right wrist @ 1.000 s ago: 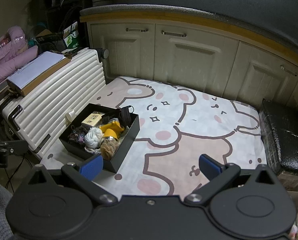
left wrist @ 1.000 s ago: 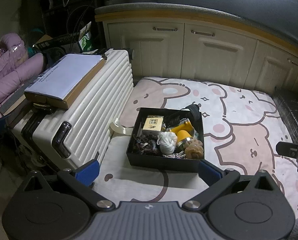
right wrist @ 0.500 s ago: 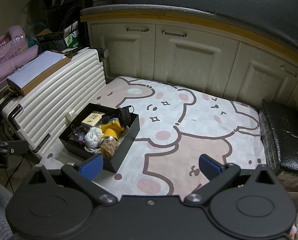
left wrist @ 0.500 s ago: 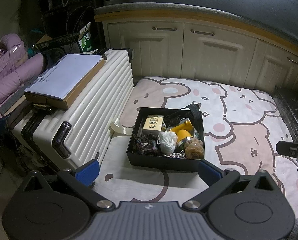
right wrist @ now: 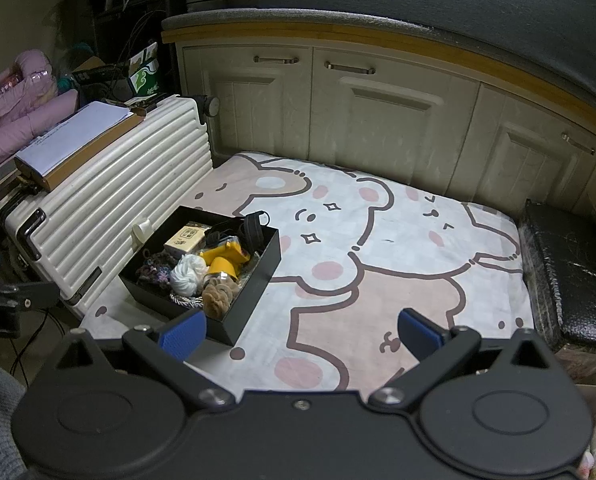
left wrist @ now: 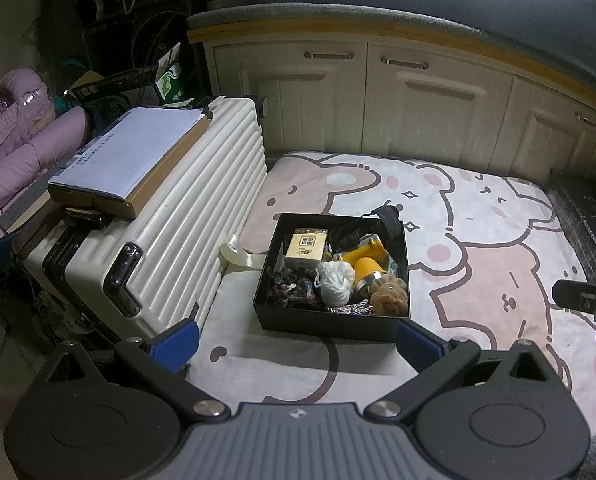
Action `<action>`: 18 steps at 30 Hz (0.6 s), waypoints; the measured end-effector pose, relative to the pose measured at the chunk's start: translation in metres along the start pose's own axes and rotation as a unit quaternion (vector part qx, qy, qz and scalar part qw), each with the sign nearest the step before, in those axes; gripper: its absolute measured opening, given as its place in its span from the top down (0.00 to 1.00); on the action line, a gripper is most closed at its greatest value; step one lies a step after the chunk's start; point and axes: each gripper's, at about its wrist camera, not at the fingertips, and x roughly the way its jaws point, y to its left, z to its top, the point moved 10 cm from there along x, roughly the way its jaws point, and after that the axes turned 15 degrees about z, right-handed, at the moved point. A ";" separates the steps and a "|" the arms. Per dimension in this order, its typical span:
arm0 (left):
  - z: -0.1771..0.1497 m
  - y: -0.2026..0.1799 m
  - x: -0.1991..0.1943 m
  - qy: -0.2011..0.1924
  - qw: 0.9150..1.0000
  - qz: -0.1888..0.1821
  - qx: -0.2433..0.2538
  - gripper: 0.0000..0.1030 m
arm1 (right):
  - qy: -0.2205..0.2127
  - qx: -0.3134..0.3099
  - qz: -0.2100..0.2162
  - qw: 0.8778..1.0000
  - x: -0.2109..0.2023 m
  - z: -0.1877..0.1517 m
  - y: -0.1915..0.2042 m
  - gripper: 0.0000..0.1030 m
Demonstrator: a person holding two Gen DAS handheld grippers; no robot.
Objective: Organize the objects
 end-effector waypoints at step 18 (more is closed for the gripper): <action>0.000 0.000 0.001 0.000 1.000 -0.002 0.003 0.00 | 0.001 -0.002 0.001 1.000 0.000 0.000 0.000 0.00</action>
